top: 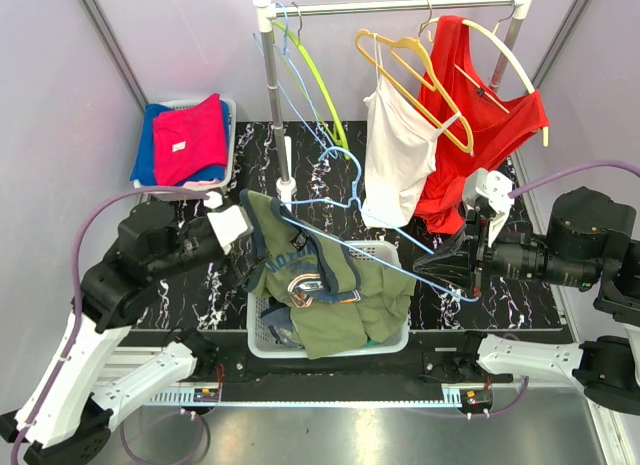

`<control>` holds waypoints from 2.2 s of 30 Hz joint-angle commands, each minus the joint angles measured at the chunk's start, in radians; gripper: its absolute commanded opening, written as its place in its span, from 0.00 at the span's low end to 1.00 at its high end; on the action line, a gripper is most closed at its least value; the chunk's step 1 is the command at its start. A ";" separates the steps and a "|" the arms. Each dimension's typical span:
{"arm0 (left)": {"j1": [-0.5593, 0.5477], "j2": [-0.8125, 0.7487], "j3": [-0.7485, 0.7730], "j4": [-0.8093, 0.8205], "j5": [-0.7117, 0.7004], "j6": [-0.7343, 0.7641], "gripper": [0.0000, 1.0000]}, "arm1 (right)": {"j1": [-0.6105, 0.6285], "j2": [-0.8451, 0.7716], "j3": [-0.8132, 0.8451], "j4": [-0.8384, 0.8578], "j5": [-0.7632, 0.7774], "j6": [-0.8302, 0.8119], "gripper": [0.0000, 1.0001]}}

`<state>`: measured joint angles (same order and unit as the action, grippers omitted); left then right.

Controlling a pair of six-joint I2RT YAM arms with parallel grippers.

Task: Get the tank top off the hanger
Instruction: Remove the tank top from the hanger, then place the hanger at the clothesline.

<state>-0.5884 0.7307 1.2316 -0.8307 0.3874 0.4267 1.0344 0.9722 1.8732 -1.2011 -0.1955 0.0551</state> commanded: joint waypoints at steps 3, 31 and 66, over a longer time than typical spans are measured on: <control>0.028 0.056 0.012 0.114 0.155 -0.117 0.89 | 0.004 0.008 0.044 -0.002 -0.038 0.020 0.00; 0.056 0.059 0.247 0.165 0.080 -0.042 0.00 | 0.006 0.046 0.198 -0.292 0.421 0.124 0.00; -0.254 0.280 -0.278 0.214 -0.040 -0.040 0.53 | 0.004 0.043 -0.163 0.300 0.893 0.127 0.00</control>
<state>-0.8398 0.9867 1.0744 -0.7403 0.5053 0.3981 1.0351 0.9874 1.7229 -1.0744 0.6308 0.1898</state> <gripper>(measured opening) 0.534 0.021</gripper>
